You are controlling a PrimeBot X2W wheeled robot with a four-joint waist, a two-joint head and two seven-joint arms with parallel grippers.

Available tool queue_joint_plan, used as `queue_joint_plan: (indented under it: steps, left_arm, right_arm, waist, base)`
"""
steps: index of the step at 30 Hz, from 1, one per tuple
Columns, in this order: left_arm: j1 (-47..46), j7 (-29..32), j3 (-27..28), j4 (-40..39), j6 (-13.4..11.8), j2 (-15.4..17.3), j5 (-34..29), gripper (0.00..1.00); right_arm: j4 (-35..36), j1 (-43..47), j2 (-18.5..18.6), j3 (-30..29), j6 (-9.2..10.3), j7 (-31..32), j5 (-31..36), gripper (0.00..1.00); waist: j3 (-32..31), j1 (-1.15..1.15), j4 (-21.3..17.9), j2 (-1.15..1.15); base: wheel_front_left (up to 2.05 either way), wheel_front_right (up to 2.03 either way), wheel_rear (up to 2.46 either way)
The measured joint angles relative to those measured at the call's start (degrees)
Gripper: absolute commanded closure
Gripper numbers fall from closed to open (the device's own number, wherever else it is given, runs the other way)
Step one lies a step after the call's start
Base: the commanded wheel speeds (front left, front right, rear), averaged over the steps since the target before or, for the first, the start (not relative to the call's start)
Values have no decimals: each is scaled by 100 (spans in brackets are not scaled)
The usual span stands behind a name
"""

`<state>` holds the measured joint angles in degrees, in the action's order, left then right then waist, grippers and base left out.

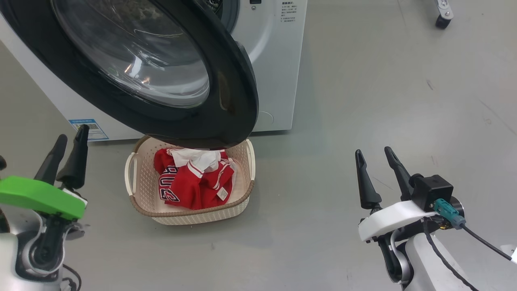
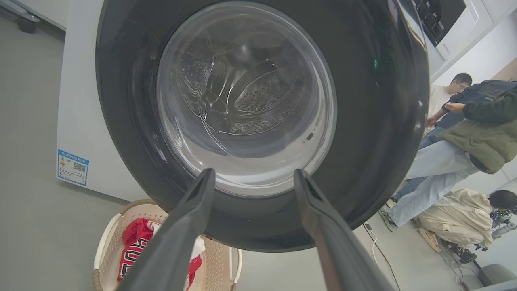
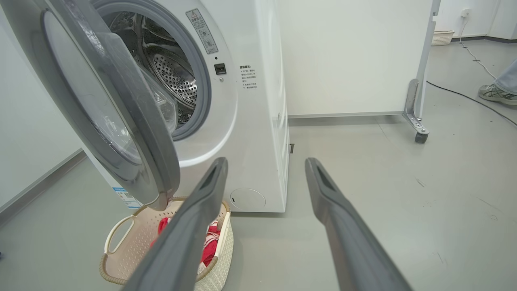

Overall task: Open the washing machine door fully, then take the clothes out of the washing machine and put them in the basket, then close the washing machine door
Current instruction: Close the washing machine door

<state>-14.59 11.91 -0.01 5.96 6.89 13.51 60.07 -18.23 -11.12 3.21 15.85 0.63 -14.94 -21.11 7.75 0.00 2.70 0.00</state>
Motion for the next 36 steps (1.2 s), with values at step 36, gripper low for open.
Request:
queue_joint_plan:
  steps: [36]
  left_arm:
    - [869,-2662,-495,1283,-63,169,-3069,0]
  right_arm:
    - [68,1,-1,37,2,0,44,0]
  waist:
    - [-126,0,-15,0]
  base:
    - [0,0,0]
